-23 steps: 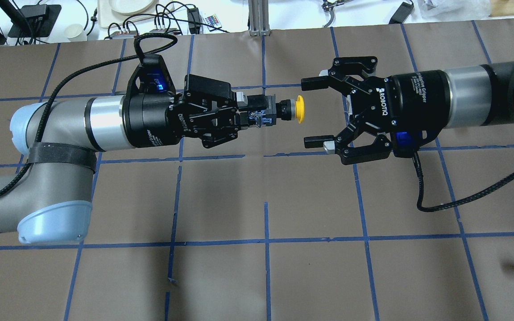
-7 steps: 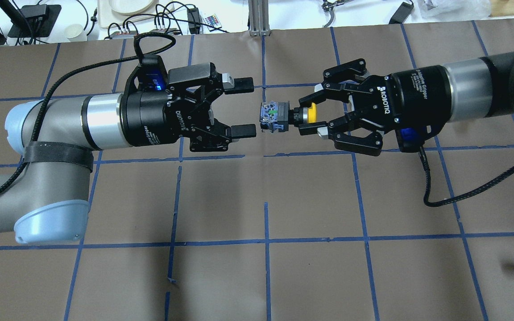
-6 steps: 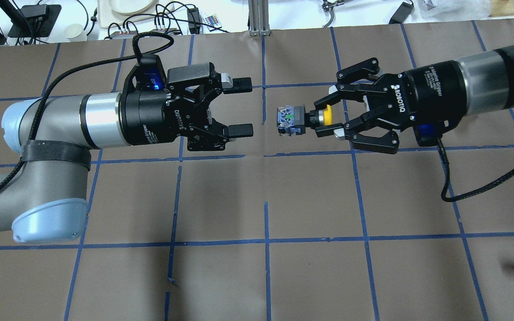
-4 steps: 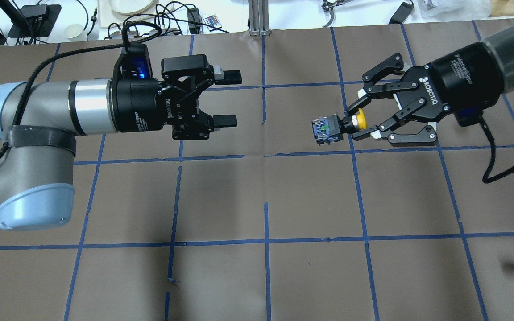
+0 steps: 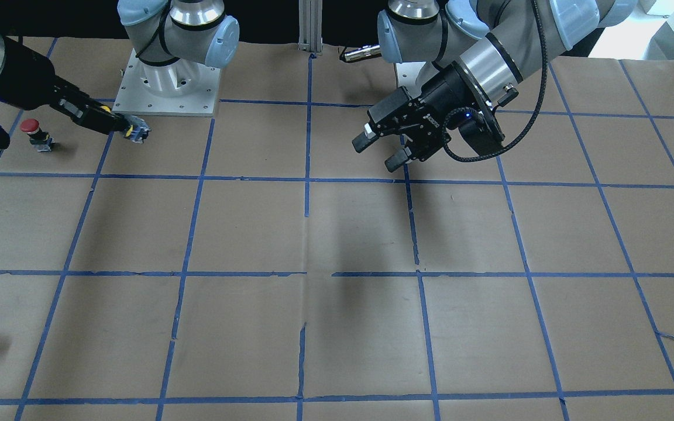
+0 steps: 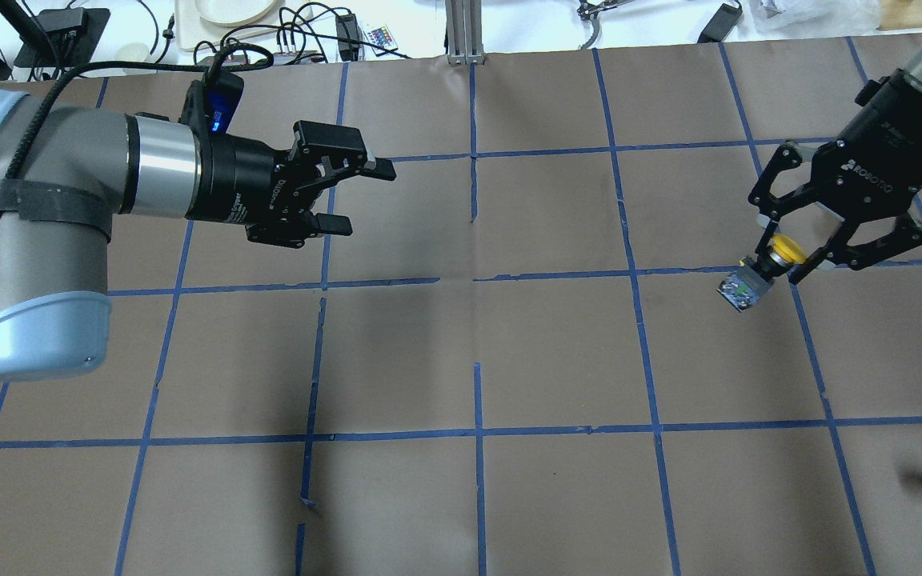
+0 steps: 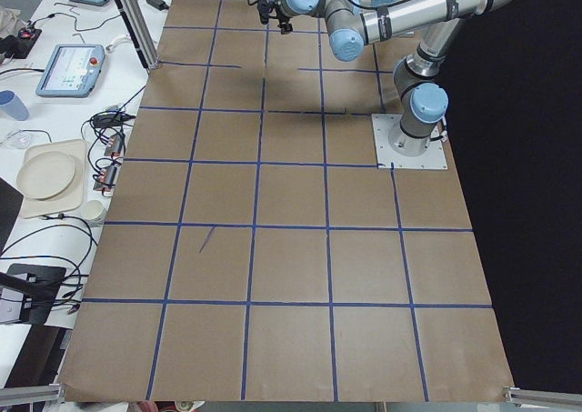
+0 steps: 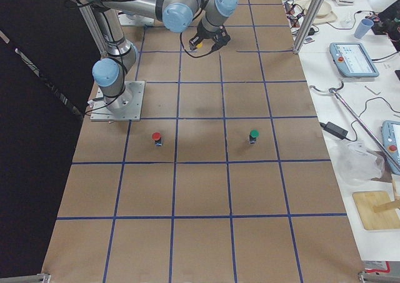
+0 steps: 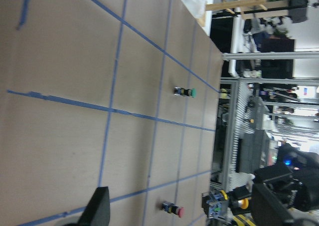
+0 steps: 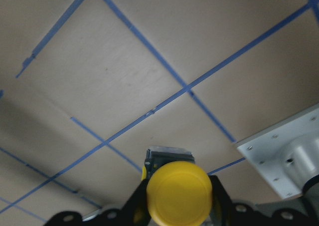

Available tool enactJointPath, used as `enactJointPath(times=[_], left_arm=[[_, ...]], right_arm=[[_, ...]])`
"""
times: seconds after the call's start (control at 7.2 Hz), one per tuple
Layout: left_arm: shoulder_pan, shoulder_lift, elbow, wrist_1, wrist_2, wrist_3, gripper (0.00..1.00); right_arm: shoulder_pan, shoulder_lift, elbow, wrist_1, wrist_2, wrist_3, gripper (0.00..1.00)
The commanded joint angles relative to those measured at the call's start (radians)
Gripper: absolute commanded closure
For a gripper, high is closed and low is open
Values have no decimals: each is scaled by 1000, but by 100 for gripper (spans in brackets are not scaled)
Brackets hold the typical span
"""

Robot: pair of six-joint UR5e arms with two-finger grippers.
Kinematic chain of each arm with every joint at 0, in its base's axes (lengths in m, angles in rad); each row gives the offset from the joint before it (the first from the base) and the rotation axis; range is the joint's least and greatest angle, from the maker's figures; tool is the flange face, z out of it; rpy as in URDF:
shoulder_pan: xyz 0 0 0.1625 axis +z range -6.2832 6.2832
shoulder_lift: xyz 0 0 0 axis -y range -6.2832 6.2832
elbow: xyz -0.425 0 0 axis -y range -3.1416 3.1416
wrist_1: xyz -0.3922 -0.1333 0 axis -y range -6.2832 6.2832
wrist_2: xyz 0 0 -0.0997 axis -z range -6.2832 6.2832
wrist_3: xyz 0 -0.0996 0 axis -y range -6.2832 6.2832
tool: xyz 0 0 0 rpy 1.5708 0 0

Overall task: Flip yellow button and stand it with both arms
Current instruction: 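Lower the button upright onto the table with the right gripper while left arm retracts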

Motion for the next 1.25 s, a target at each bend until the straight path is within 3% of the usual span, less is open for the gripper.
enactJointPath(times=[0.0, 0.14, 0.28, 0.56, 0.83, 1.11], left_arm=[[5, -17, 43, -94, 364, 131, 1], [5, -24, 139, -267, 453, 145, 1], [3, -58, 289, -452, 555, 147, 1], [-23, -141, 557, -694, 659, 222, 1], [-128, -204, 648, -715, 720, 262, 1], [-127, -251, 708, -724, 733, 310, 1]], right_arm=[[-72, 29, 17, -136, -241, -251, 95], [-100, 55, 43, -255, -327, -350, 95], [-125, 74, 80, -377, -358, -437, 95], [-177, 78, 126, -496, -349, -562, 95], [-246, 78, 219, -648, -331, -730, 95], [-275, 110, 302, -851, -325, -799, 94]])
